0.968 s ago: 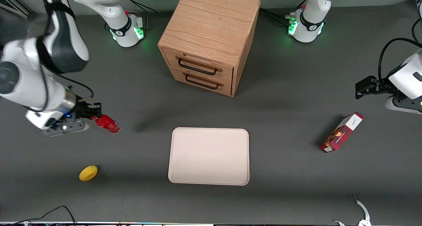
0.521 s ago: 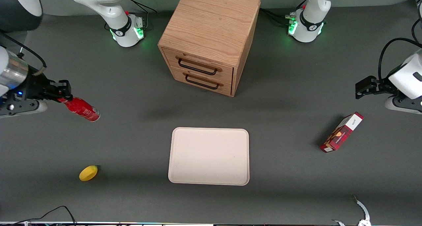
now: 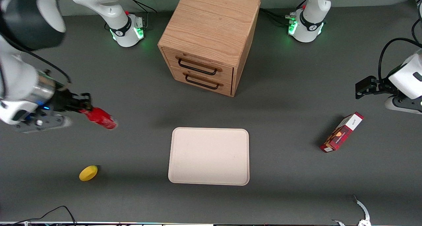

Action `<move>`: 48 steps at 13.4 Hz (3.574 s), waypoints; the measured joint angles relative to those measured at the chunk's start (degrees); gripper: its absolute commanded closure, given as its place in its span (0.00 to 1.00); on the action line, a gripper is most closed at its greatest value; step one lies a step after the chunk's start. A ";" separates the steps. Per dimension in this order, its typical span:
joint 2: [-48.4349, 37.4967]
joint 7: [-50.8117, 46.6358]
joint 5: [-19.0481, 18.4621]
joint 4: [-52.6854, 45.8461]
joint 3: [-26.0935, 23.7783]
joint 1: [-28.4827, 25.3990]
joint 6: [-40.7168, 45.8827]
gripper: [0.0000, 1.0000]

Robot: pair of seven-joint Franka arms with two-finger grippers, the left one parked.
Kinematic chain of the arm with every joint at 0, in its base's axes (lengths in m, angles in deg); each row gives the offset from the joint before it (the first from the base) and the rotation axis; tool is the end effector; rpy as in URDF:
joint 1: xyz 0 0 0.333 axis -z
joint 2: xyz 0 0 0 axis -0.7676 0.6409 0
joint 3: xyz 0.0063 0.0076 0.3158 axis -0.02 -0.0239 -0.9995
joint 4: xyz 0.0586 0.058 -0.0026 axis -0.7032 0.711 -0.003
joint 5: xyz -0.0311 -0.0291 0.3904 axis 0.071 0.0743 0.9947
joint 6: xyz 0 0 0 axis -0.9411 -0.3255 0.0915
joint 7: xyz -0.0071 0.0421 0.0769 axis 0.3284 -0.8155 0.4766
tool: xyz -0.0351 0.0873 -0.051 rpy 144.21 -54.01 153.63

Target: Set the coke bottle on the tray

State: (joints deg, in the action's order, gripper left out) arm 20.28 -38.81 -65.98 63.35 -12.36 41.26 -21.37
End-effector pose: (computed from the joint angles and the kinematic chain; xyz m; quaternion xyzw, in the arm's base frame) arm 0.6383 0.1604 0.5687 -0.9982 -0.0477 0.0356 0.0022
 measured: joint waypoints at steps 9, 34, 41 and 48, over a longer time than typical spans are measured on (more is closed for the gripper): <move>14.45 -12.81 -0.01 -0.26 0.21 -9.69 -21.14 1.00; 25.54 -12.82 -2.88 -4.80 2.99 -12.67 -32.91 0.42; 25.54 -12.82 -2.91 -5.20 2.99 -12.67 -33.68 0.00; 23.77 -12.82 -3.02 -5.24 3.53 -12.28 -32.65 0.00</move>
State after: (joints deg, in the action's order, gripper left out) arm 44.05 -51.63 -69.00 58.11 -8.84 28.98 -54.02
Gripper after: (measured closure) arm 0.000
